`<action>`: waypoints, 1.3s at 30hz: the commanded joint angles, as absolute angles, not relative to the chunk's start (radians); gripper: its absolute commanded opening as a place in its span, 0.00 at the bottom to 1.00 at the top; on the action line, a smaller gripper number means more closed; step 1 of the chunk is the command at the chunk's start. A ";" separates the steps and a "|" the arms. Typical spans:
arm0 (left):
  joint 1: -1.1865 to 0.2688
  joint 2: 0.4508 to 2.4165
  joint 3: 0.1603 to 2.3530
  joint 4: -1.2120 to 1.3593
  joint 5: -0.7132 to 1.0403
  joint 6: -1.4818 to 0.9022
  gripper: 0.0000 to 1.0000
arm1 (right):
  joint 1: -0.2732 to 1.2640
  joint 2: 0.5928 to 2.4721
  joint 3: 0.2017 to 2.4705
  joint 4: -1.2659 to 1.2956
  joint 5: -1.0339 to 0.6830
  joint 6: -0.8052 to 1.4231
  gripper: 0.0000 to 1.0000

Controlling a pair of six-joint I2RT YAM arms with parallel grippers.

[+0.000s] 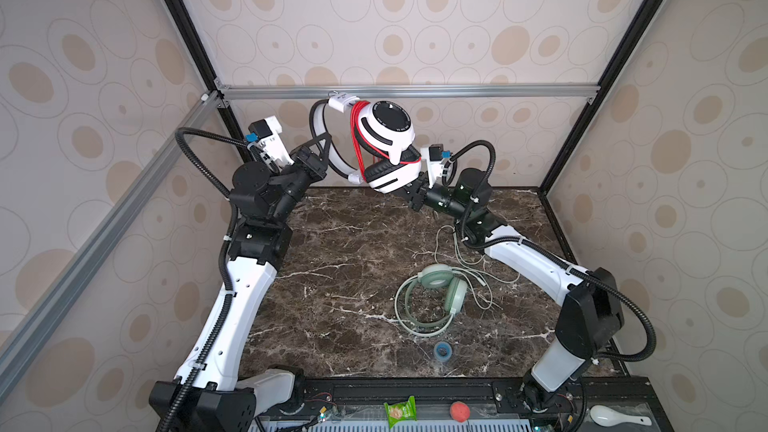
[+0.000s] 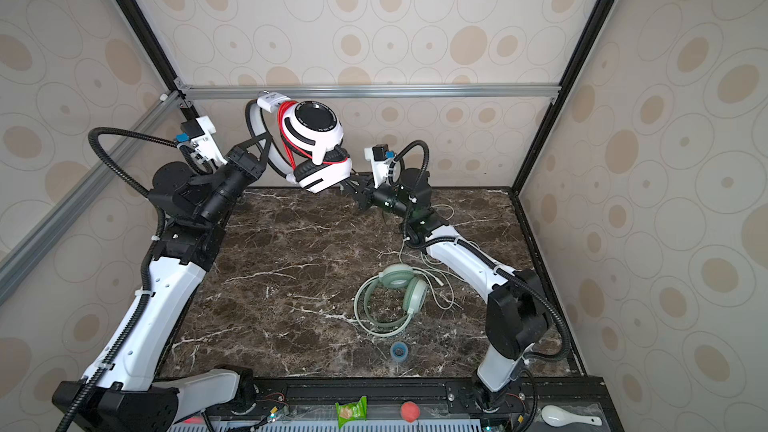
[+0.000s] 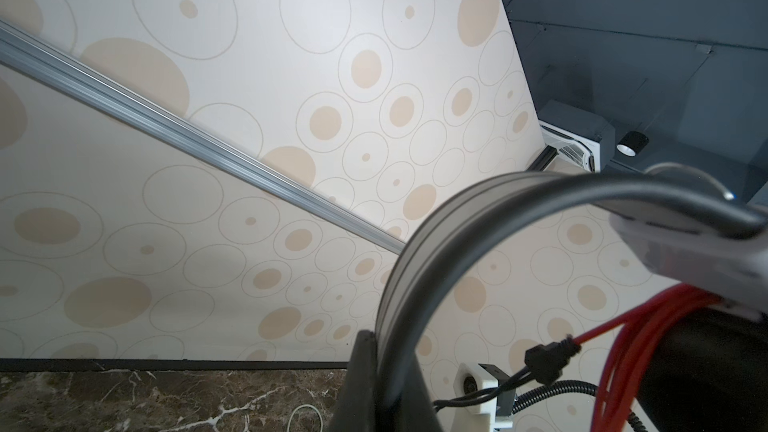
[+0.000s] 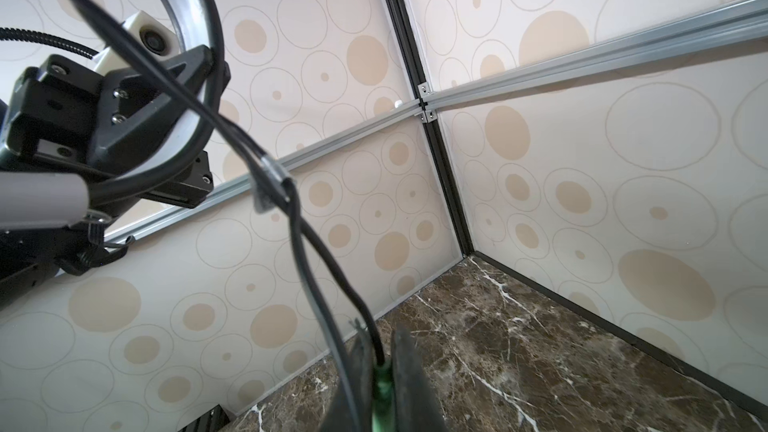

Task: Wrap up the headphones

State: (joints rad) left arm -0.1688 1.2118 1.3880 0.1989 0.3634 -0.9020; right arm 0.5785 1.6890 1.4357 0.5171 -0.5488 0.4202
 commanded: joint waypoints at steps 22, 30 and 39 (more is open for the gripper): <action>-0.188 1.291 1.580 0.101 -0.114 -0.994 0.00 | 0.766 1.600 1.464 0.143 -0.206 0.034 0.00; -0.250 1.346 1.590 0.033 -0.209 -0.884 0.00 | 0.872 1.615 1.560 -0.059 -0.041 -0.111 0.00; -0.288 1.305 1.487 -0.092 -0.344 -0.604 0.00 | 0.918 1.690 1.824 -0.431 0.071 -0.181 0.00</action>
State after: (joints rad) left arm -0.2775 1.3487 1.4807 -0.1089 -0.2417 -0.7124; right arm 0.9100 1.6623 1.7348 -0.2615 0.0223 -0.1333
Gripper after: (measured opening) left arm 0.067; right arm 0.085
